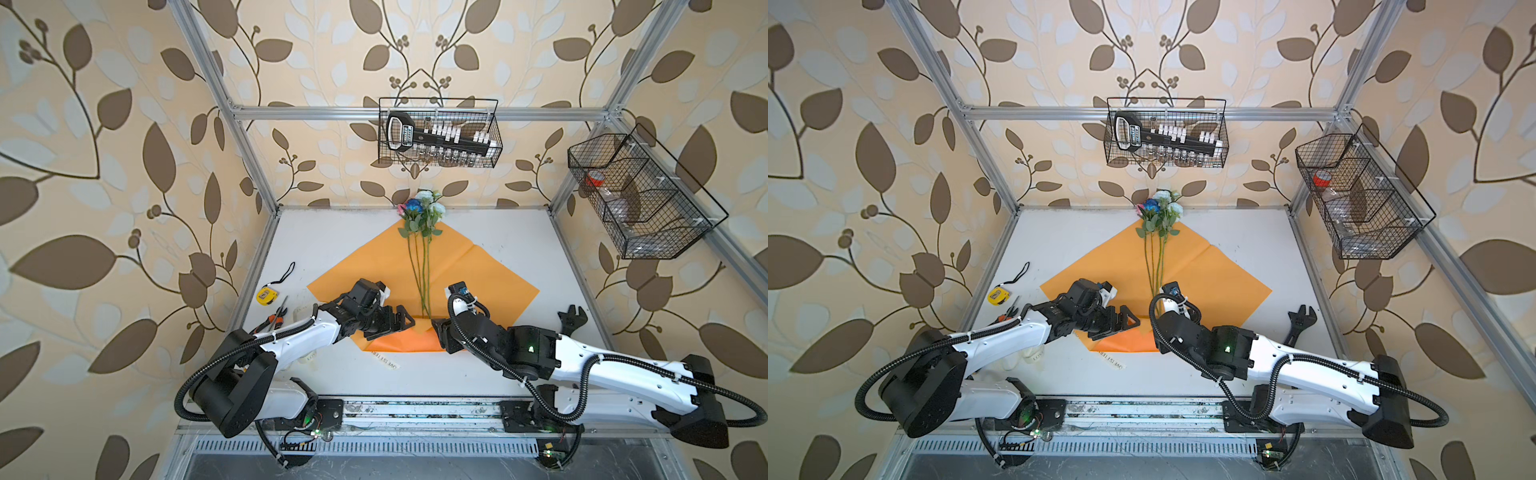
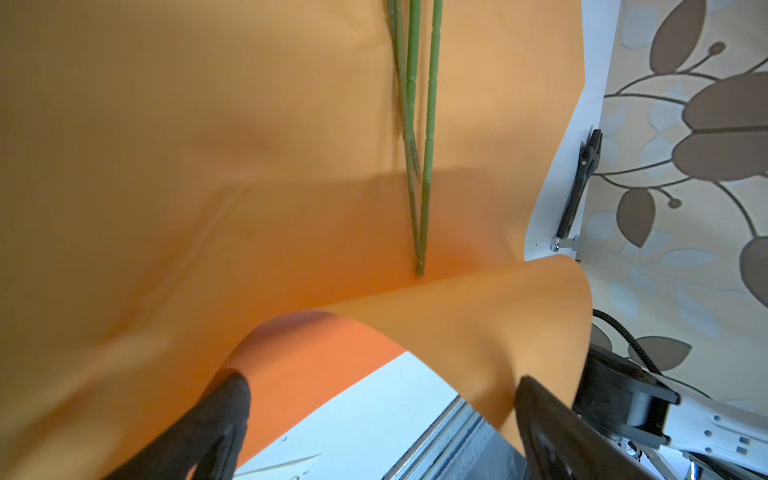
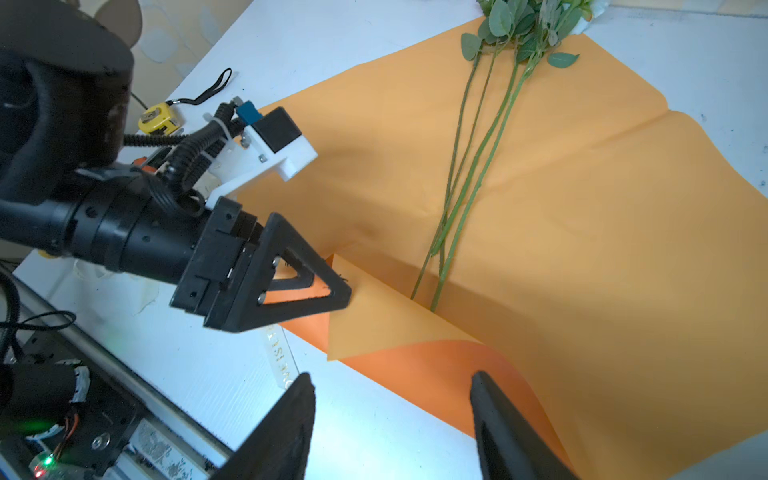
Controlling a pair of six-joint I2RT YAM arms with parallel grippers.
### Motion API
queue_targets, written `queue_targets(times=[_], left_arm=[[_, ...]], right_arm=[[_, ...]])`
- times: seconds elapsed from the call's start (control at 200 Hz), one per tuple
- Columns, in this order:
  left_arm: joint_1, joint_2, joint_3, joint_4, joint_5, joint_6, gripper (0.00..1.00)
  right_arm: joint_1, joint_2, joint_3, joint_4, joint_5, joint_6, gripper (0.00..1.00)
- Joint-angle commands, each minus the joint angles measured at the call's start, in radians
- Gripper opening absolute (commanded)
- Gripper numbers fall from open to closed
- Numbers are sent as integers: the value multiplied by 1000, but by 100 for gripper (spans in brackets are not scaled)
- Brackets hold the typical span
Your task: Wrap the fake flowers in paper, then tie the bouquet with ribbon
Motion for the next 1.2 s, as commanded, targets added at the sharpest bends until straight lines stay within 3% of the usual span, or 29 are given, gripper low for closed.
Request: queue_targets(times=[0.0,0.31,0.55,0.745,0.92,1.05,1.195], left_arm=[[5,12,34,-25,-34,-17,99],[31,53,54,-27,-61,-43,99],[80,-23,87,-83,-114,-26,99],[220,-123,112,-230,-192,29,99],[368,-220,77,-354,-236,62,98],[442,-246,42,-353,-218,58,94],[467,-202,-2,-274,-59,34,84]], right_arm=[[-2,32,0,-45,-59,-12,55],[-15,282,9,30,-146,-1,42],[-100,430,9,104,-180,-13,36],[-185,496,8,155,-190,-15,36],[-192,540,20,184,-188,-29,37],[-198,575,30,194,-191,-46,37],[-209,584,32,194,-202,-57,38]])
